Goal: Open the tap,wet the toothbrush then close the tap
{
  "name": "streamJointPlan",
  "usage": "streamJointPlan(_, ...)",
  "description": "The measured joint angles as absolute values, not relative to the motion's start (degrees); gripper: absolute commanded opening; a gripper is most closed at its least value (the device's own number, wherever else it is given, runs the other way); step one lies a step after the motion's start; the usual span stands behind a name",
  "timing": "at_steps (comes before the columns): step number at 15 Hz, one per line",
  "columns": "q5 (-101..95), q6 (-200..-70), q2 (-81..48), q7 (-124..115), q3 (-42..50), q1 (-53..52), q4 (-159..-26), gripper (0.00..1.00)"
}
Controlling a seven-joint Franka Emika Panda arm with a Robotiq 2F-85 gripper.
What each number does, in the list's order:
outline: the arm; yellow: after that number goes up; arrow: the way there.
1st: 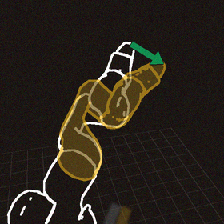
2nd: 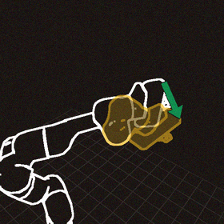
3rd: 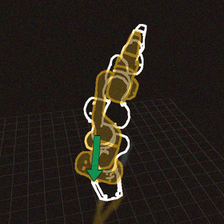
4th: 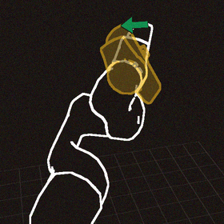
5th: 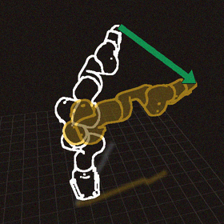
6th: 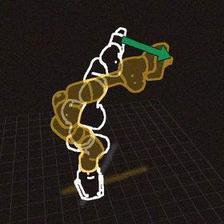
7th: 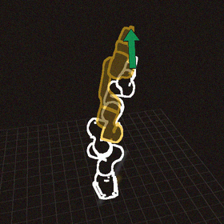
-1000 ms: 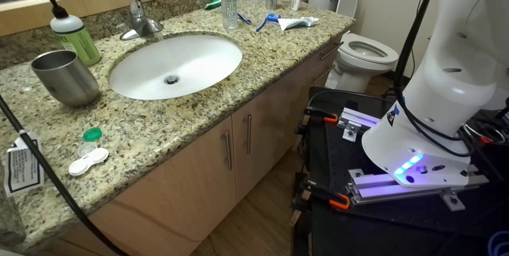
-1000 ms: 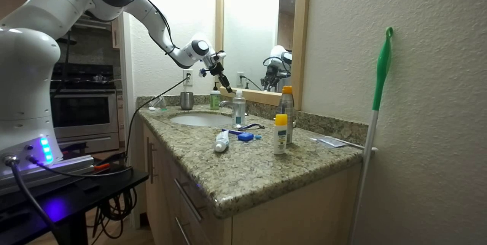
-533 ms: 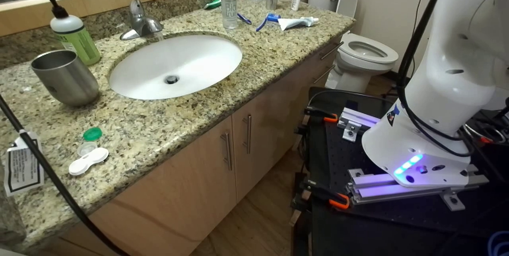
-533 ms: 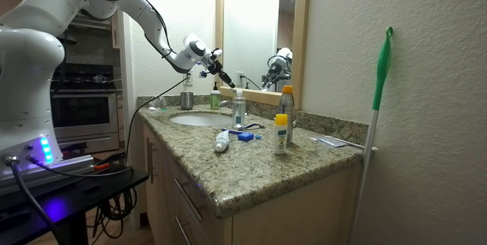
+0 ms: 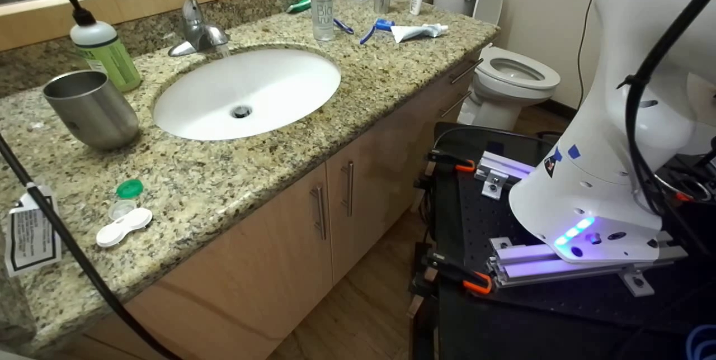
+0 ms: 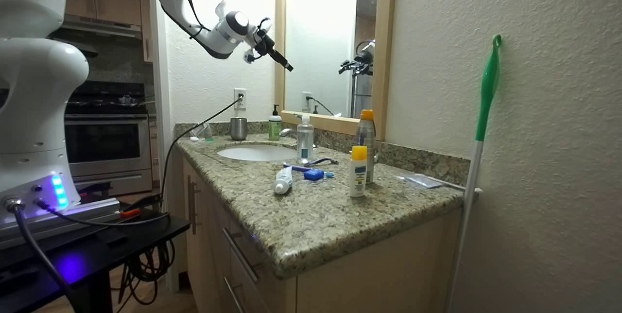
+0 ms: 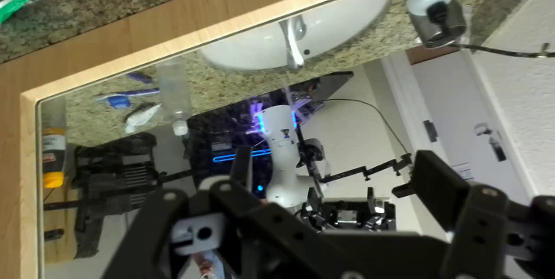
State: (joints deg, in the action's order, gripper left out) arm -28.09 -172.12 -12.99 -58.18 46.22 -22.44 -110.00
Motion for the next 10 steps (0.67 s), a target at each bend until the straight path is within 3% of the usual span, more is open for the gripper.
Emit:
streamJointPlan(6,-28.3,-176.8,7.5,-53.8,45.2,-26.1,-123.1,1.00)
streamJointPlan(10,-45.3,-162.7,18.1,-65.3,40.5,-14.2,-124.4,1.00)
